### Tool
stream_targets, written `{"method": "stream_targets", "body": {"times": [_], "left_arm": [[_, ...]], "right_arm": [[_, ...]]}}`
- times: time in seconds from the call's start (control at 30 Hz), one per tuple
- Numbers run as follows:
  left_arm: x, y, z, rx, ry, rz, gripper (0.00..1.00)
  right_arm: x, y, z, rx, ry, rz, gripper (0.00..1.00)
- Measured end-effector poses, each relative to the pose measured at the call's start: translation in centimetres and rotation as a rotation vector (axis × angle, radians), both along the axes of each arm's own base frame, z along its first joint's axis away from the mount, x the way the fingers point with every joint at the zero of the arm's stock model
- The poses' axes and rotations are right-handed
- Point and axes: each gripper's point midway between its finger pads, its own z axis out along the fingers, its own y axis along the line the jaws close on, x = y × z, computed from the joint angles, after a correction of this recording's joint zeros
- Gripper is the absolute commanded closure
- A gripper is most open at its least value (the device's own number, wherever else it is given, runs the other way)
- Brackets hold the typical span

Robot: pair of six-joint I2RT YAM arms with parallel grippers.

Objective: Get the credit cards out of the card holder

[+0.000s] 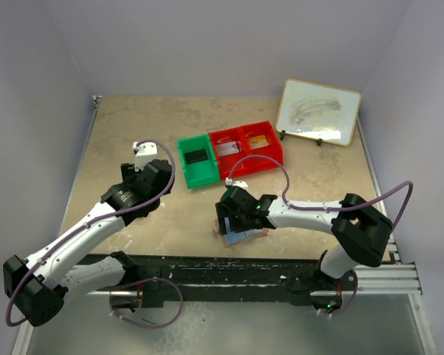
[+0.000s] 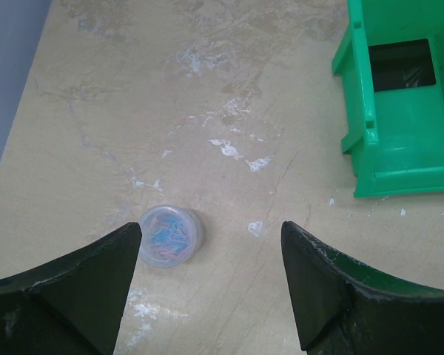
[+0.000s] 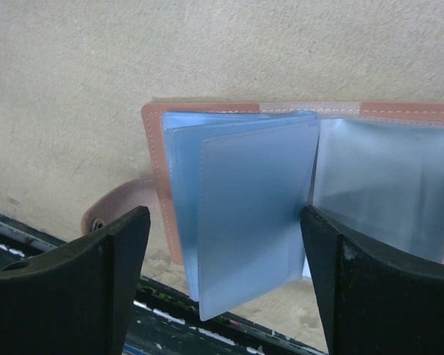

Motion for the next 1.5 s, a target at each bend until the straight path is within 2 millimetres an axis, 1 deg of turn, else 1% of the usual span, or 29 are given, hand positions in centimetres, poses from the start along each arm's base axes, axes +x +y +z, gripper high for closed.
{"method": "stream_targets", "body": {"times": [0.17, 0.37, 0.53, 0.7, 0.87, 0.97, 1.0, 1.1, 1.17, 1.2, 1.23, 1.33, 1.4, 1.43, 1.47, 1.5], "left_arm": [[0.0, 0.0, -0.1, 0.003, 0.005, 0.000, 0.26], [0.0, -0.1, -0.2, 0.005, 0.007, -0.001, 0.26], [0.0, -0.1, -0.2, 0.004, 0.007, -0.001, 0.26], [0.0, -0.1, -0.2, 0.004, 0.009, -0.002, 0.26], [0.1, -0.1, -0.3, 0.005, 0.011, -0.003, 0.26], [0.1, -0.1, -0.3, 0.005, 0.011, -0.003, 0.26], [0.1, -0.1, -0.3, 0.005, 0.011, -0.003, 0.26], [0.1, -0.1, -0.4, 0.007, 0.013, -0.003, 0.26], [0.1, -0.1, -0.4, 0.008, 0.014, -0.003, 0.26], [0.1, -0.1, -0.4, 0.008, 0.014, -0.003, 0.26], [0.1, -0.1, -0.4, 0.008, 0.015, -0.003, 0.26], [0.1, -0.1, -0.4, 0.008, 0.015, -0.004, 0.26], [0.1, -0.1, -0.4, 0.009, 0.015, -0.004, 0.26], [0.1, -0.1, -0.4, 0.009, 0.016, -0.004, 0.26], [0.1, -0.1, -0.4, 0.009, 0.016, -0.004, 0.26], [0.1, -0.1, -0.4, 0.009, 0.016, -0.004, 0.26]], "right_arm": [[0.1, 0.7, 0.3, 0.030, -0.002, 0.011, 0.11], [0.4, 0.5, 0.5, 0.009, -0.016, 0.016, 0.12], [1.4, 0.7, 1.7, -0.006, -0.059, 0.000, 0.15], [1.7, 0.3, 2.3, -0.011, -0.080, -0.014, 0.20], [1.7, -0.1, 1.5, -0.041, -0.070, -0.027, 0.23], [1.2, -0.3, 0.0, -0.059, -0.040, -0.016, 0.32], [1.2, -0.5, -0.5, -0.081, -0.035, -0.016, 0.33], [1.6, -0.4, -0.7, -0.105, -0.048, -0.018, 0.47], [1.8, -0.6, -0.8, -0.129, -0.056, -0.022, 0.58], [1.9, -0.7, -0.8, -0.135, -0.060, -0.026, 0.61], [1.9, -0.8, -0.8, -0.136, -0.062, -0.029, 0.62], [1.8, -0.9, -0.7, -0.117, -0.062, -0.037, 0.54], [1.8, -0.7, -0.6, -0.098, -0.065, -0.035, 0.46], [1.7, -0.7, -0.7, -0.098, -0.065, -0.035, 0.41], [1.7, -0.4, -0.6, -0.086, -0.060, -0.032, 0.30], [1.7, -0.3, -0.6, -0.083, -0.059, -0.031, 0.26]]}}
